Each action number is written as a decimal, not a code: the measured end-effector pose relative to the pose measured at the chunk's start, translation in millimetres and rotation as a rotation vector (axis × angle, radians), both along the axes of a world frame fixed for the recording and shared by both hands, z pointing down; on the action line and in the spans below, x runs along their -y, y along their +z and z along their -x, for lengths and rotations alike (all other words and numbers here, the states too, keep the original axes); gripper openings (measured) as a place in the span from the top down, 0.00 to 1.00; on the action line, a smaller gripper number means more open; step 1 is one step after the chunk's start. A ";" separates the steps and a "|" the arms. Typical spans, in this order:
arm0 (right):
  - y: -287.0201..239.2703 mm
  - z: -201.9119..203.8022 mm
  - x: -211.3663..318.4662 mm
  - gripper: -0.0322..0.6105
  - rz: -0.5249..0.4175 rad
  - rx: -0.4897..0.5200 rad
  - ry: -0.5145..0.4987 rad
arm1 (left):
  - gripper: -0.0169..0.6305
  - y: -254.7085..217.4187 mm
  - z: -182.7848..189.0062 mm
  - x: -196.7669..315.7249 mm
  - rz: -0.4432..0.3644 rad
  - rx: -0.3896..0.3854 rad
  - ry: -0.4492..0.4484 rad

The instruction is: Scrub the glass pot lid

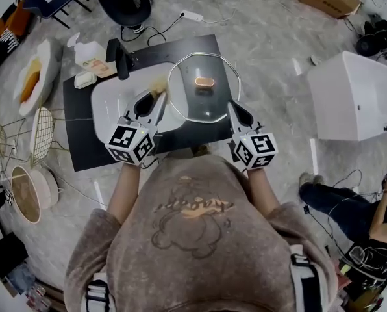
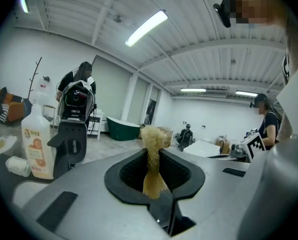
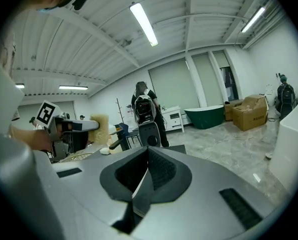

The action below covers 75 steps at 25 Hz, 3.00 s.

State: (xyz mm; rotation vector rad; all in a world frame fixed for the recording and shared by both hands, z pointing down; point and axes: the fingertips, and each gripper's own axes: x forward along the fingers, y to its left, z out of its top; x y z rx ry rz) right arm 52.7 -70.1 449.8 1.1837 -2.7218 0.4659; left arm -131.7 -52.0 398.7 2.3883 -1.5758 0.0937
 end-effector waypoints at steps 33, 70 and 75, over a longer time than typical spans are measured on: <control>116.4 93.1 86.8 0.50 0.045 -0.446 -0.450 | 0.87 22.2 30.3 42.5 0.081 -0.028 0.096; 144.1 104.4 95.3 0.58 0.099 -0.547 -0.538 | 0.87 49.0 -51.6 186.5 0.003 0.519 0.791; 145.8 105.0 96.8 0.58 0.104 -0.535 -0.536 | 0.87 102.9 -69.6 202.5 0.073 0.554 0.878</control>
